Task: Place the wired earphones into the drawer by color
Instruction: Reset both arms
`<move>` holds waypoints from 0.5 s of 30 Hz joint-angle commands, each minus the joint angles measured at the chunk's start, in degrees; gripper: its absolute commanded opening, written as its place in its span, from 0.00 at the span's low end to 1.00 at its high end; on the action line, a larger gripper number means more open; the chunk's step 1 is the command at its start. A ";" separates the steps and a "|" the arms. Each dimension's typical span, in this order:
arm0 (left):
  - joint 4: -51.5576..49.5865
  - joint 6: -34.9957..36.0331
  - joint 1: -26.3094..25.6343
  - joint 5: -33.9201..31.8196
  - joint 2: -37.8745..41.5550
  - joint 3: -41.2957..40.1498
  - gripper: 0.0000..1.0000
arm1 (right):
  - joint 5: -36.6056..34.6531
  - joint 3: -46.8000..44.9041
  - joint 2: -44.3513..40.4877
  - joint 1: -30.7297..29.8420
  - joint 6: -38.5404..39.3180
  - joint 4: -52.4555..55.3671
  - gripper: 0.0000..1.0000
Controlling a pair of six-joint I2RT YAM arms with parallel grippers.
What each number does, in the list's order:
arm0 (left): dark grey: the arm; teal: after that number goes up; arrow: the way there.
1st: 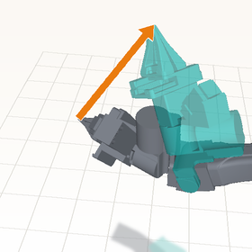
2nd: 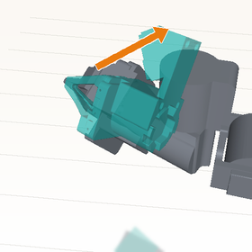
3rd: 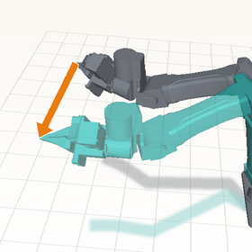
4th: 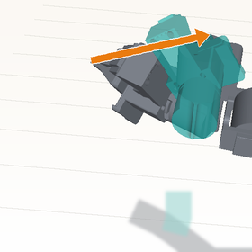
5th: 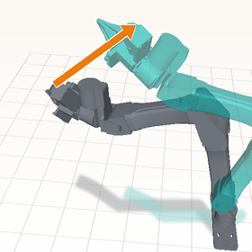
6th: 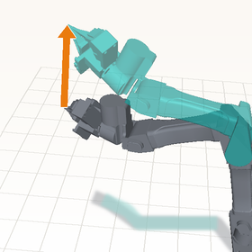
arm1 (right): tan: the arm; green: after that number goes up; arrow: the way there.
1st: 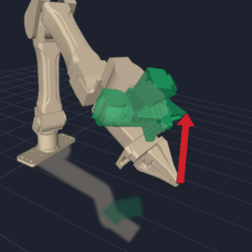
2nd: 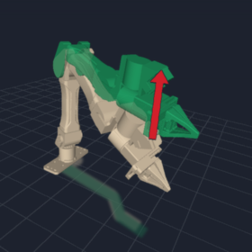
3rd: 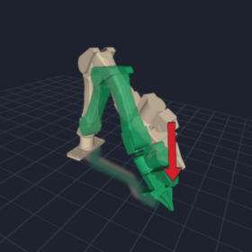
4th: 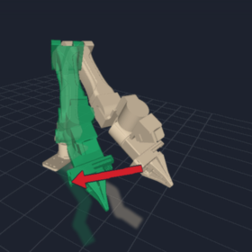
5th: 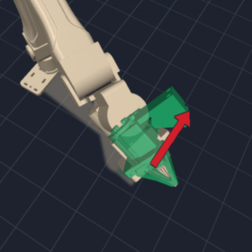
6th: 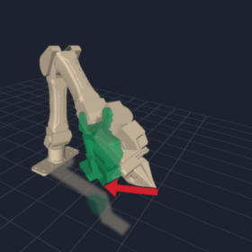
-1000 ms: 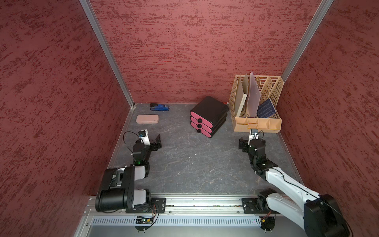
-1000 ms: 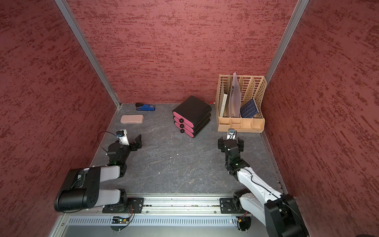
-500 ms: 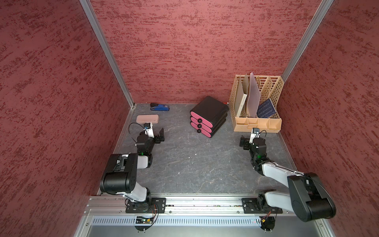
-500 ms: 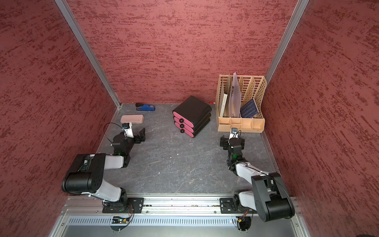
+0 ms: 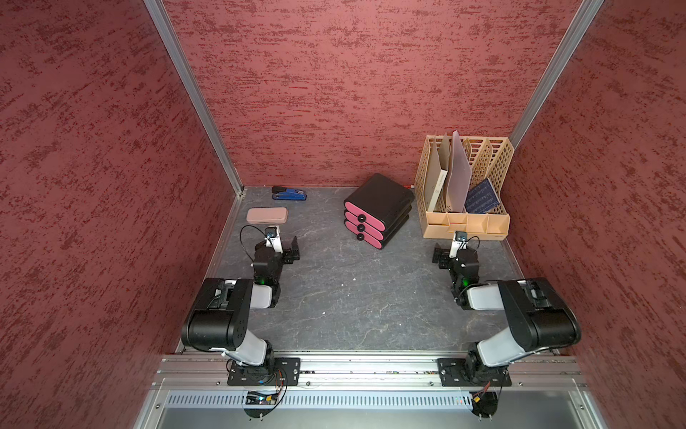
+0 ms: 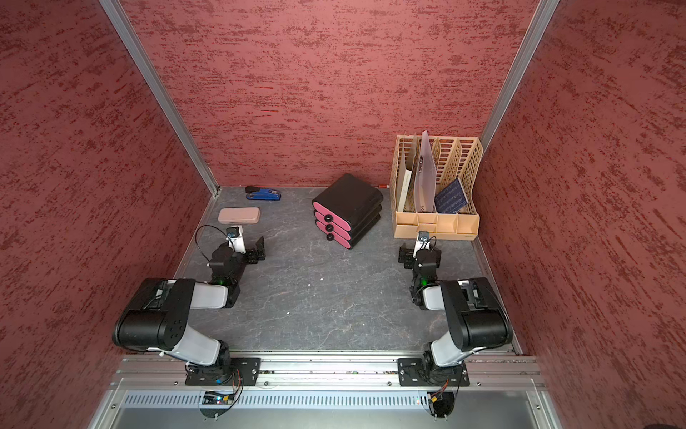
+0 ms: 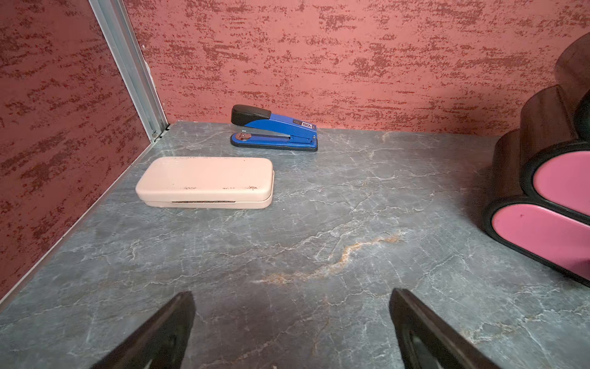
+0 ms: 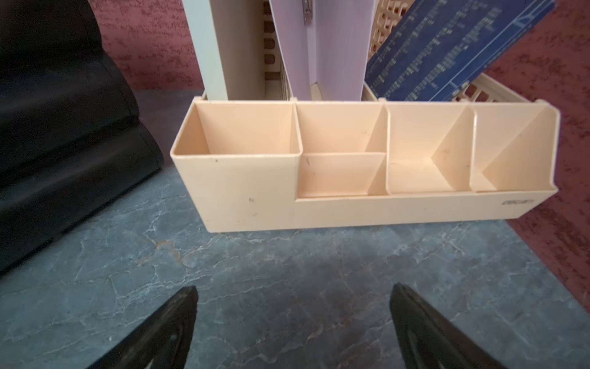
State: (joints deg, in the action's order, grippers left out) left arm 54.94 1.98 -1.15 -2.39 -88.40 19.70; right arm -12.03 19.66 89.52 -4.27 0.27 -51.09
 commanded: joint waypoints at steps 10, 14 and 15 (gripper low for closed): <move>1.14 0.63 0.10 -0.55 0.07 0.09 1.00 | -0.09 1.45 -0.31 0.41 0.00 -4.15 0.99; 0.08 0.51 0.57 0.51 0.14 0.55 1.00 | -0.13 1.48 -0.23 0.41 -0.01 -4.30 0.98; -0.34 0.42 0.75 1.13 0.15 0.72 1.00 | -0.10 1.48 -0.25 0.41 0.06 -4.28 0.98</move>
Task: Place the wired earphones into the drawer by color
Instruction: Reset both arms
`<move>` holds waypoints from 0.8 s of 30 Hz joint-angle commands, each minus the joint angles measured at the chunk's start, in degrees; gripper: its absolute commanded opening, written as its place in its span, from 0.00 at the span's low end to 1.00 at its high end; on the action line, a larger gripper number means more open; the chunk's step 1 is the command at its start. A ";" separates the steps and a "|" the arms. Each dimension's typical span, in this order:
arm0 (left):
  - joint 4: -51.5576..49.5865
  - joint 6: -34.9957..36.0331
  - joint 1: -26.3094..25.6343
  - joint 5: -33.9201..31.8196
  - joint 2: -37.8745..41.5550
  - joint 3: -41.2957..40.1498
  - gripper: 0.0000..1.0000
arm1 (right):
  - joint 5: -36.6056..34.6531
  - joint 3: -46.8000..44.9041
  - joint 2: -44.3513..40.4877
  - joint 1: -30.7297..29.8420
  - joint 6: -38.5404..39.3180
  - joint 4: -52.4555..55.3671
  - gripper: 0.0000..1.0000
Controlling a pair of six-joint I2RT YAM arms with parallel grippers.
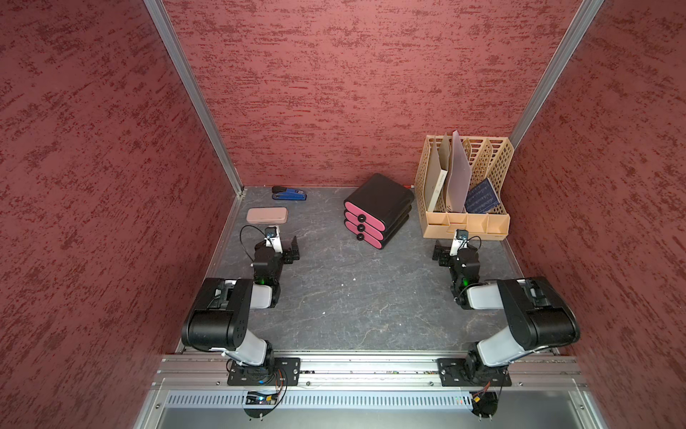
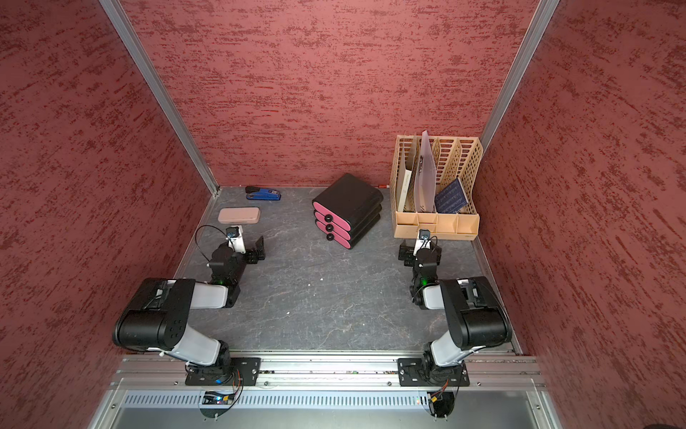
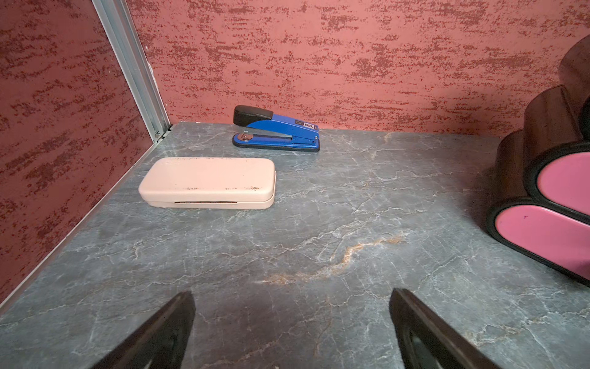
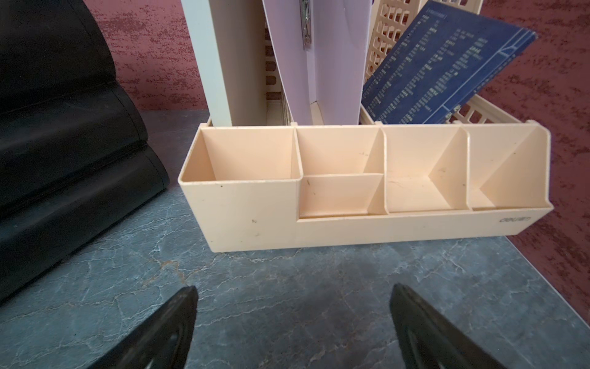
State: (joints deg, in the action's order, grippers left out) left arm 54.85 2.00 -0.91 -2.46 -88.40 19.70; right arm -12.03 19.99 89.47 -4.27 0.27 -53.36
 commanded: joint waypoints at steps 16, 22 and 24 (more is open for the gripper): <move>-0.89 0.26 0.91 1.94 0.09 1.04 1.00 | -0.14 1.02 -0.26 0.41 0.00 -2.18 0.98; -1.68 0.07 1.39 3.25 0.10 1.39 1.00 | -0.11 0.93 -0.35 0.41 0.02 -2.28 0.98; -1.68 0.07 1.35 3.23 0.15 1.39 1.00 | -0.18 0.97 -0.41 0.41 0.05 -2.27 0.99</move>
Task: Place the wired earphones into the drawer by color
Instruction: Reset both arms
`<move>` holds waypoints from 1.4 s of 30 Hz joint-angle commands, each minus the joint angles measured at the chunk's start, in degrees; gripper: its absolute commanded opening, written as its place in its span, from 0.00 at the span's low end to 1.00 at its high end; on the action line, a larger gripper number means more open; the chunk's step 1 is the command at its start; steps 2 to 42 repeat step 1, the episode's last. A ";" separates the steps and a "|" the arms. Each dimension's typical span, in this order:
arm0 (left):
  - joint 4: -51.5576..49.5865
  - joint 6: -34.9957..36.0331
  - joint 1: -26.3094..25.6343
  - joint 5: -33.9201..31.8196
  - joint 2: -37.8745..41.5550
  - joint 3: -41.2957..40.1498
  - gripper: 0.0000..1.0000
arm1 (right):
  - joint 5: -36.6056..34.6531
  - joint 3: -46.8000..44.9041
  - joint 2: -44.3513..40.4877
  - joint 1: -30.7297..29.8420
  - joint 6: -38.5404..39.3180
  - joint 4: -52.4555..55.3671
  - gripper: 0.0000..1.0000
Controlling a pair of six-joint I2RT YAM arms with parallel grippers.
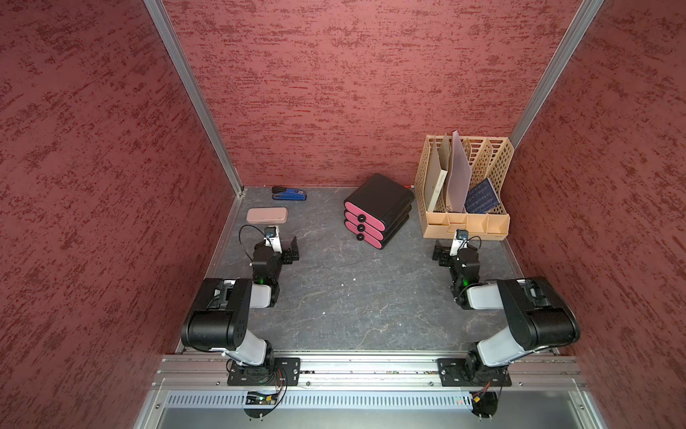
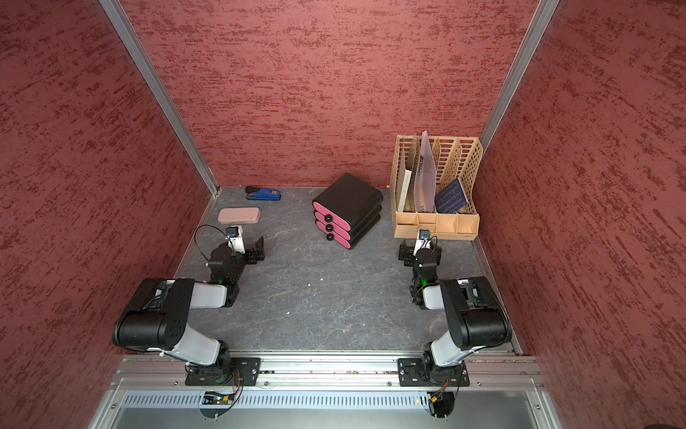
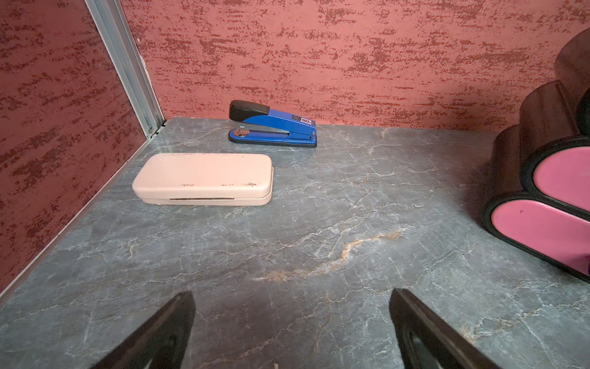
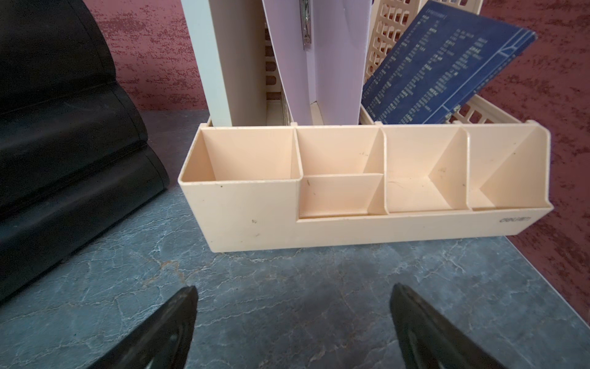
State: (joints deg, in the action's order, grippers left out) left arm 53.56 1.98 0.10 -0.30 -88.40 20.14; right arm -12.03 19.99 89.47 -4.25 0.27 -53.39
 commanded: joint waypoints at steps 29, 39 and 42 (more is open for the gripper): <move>-0.39 0.13 0.35 1.07 0.17 0.95 1.00 | -0.11 0.95 -0.35 0.38 0.04 -2.27 0.98; -0.39 0.13 0.35 1.07 0.17 0.95 1.00 | -0.11 0.95 -0.35 0.38 0.04 -2.27 0.98; -0.39 0.13 0.35 1.07 0.17 0.95 1.00 | -0.11 0.95 -0.35 0.38 0.04 -2.27 0.98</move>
